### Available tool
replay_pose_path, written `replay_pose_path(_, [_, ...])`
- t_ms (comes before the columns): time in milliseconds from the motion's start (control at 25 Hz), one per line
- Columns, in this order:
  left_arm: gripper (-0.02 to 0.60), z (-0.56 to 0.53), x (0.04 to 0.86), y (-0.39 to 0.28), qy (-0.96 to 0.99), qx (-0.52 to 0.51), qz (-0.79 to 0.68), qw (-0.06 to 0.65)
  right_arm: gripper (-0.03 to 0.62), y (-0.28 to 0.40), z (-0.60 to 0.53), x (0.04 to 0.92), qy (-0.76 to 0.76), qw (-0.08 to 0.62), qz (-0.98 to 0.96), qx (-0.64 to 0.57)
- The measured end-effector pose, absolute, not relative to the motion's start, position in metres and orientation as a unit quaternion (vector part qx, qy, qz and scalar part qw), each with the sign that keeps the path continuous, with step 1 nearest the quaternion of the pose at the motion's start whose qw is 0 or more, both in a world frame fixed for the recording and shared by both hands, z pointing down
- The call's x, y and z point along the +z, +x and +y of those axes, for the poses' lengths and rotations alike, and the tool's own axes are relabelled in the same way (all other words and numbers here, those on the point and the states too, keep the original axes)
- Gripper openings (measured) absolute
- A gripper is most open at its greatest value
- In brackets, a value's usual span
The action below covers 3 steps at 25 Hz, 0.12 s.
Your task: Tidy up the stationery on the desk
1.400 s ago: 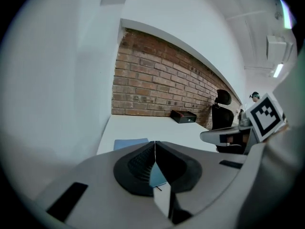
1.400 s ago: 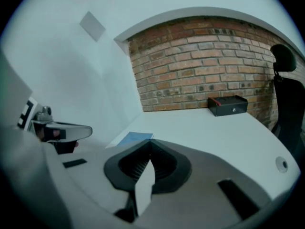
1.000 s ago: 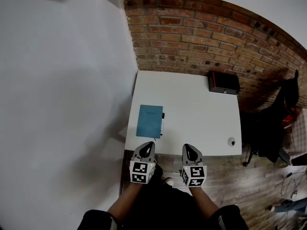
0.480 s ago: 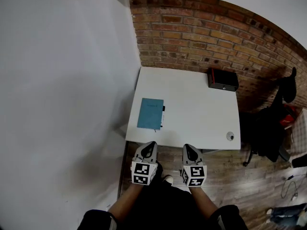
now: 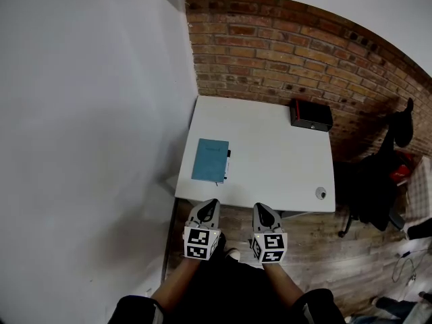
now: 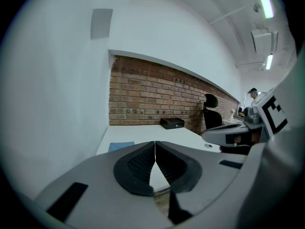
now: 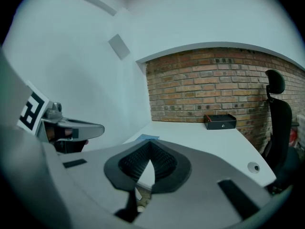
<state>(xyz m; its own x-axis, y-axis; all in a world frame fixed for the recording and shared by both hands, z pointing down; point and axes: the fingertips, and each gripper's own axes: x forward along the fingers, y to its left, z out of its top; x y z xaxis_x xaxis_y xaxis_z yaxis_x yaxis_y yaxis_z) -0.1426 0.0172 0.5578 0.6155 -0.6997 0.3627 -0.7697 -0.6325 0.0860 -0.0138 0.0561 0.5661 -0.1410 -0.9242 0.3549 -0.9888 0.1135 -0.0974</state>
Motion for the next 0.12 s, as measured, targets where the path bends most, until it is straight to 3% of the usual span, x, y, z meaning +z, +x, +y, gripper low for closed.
replay_pose_path(120, [0.015, 0.0189, 0.5586, -0.1423, 0.892, 0.148, -0.41, 0.116, 0.021, -0.0146, 0.057, 0.5673, 0.646, 0.105, -0.739, 0.158])
